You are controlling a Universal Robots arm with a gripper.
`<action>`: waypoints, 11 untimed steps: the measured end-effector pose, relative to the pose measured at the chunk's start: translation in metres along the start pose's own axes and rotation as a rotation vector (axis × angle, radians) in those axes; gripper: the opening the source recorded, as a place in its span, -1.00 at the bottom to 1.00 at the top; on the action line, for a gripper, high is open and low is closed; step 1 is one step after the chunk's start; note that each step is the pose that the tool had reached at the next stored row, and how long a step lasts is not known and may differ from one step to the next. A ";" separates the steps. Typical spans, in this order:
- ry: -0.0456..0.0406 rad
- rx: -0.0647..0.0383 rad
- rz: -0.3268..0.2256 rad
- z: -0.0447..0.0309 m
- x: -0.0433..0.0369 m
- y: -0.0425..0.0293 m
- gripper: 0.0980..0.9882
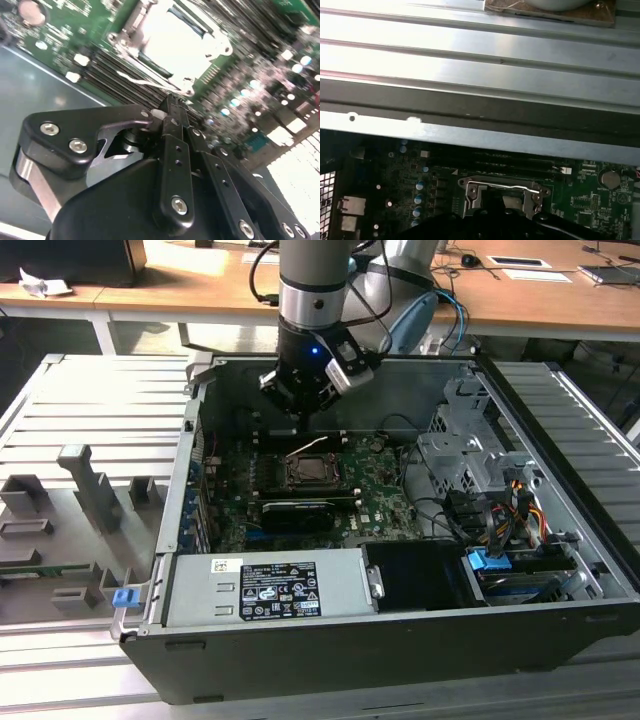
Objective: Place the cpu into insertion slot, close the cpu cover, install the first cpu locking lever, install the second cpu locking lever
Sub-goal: 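Install the first cpu locking lever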
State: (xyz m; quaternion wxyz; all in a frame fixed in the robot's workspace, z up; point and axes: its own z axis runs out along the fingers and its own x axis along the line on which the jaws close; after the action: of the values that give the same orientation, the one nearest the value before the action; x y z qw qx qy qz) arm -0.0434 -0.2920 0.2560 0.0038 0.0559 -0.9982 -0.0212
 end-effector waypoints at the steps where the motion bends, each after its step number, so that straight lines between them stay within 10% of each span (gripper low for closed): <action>1: -0.0007 -0.008 0.001 0.0003 -0.0024 -0.0003 -0.98; 4: -0.0055 -0.044 0.011 0.0042 -0.0091 -0.0011 -0.98; 11: -0.0078 -0.044 0.050 0.0186 -0.0092 -0.0017 -0.98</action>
State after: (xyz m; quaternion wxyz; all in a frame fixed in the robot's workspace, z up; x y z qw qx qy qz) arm -0.0343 -0.2919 0.2372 0.0016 0.0306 -0.9986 -0.0432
